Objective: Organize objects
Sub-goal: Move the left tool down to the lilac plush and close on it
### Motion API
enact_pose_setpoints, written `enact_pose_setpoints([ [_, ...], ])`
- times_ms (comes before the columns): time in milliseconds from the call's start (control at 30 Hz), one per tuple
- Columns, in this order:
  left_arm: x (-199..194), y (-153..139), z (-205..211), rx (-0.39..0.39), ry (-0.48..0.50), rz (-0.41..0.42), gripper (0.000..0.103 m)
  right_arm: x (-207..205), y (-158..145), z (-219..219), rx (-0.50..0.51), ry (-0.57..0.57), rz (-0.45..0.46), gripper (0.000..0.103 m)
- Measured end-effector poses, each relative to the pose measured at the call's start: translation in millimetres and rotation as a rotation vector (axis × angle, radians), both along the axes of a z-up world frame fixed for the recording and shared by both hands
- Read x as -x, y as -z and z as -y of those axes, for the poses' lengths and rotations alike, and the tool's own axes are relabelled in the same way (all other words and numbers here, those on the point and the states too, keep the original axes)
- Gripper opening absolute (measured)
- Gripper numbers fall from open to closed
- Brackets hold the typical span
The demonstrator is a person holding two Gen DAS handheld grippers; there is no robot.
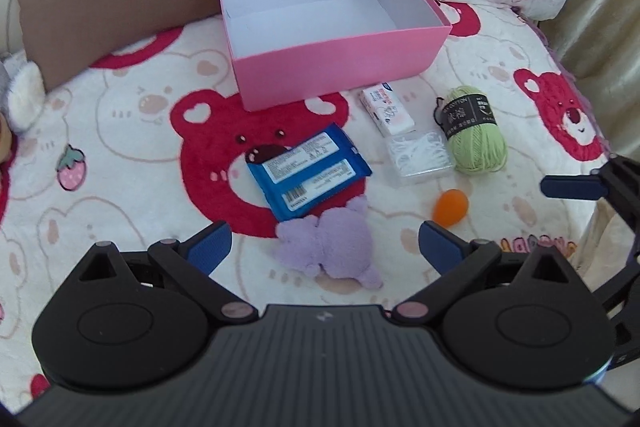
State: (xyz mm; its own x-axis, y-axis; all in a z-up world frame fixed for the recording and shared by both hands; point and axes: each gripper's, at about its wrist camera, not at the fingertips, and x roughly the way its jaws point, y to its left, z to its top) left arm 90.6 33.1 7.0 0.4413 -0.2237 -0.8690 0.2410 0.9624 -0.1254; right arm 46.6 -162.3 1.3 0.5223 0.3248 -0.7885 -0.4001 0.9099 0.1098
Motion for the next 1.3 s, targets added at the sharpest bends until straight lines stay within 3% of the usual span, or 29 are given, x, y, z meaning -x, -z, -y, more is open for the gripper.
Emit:
enact_pose_setpoints([
  [400,-31.1,44.8,-15.6,0.109,-0.029,-0.085,0.100,-32.0,28.8,-37.9,-0.042,-0.137,-0.117,0.102],
  [533,-37.6,59.0,-18.8,0.104,-0.041,-0.084,0.098,-49.2,35.4,-48.4,-0.036,-0.198,-0.121,0.102],
  [667,-45.2,67.4,-28.2,0.127,-0.053,-0.080,0.096,-60.9,49.2,-54.7,-0.047,-0.188,-0.137,0.102],
  [867,-58.7,94.5,-35.1,0.151,-0.123,-0.113,0.081,-67.2,88.7,-58.5,-0.104,-0.122,-0.173,0.101],
  [1000,-64.3,117.5,-29.9,0.139,-0.135,-0.175,0.073,-67.3,117.9,-63.2,-0.101,-0.051,-0.227,0.094],
  [1067,-63.1,124.5,-28.3,0.128,-0.141,-0.187,0.073,-64.1,122.1,-66.9,-0.060,-0.047,-0.214,0.093],
  [1167,-58.7,131.9,-27.0,0.119,-0.151,-0.210,0.073,-62.6,125.7,-65.5,-0.096,-0.032,-0.236,0.092],
  [1233,-58.6,137.3,-26.2,0.130,-0.159,-0.238,0.072,-64.2,130.8,-63.4,-0.105,-0.011,-0.258,0.085],
  [1267,-59.8,140.5,-25.3,0.138,-0.163,-0.261,0.070,-65.2,133.7,-62.1,-0.109,0.002,-0.265,0.076],
  [1300,-61.5,144.2,-24.0,0.147,-0.167,-0.286,0.064,-66.8,136.9,-60.5,-0.114,0.014,-0.276,0.071],
])
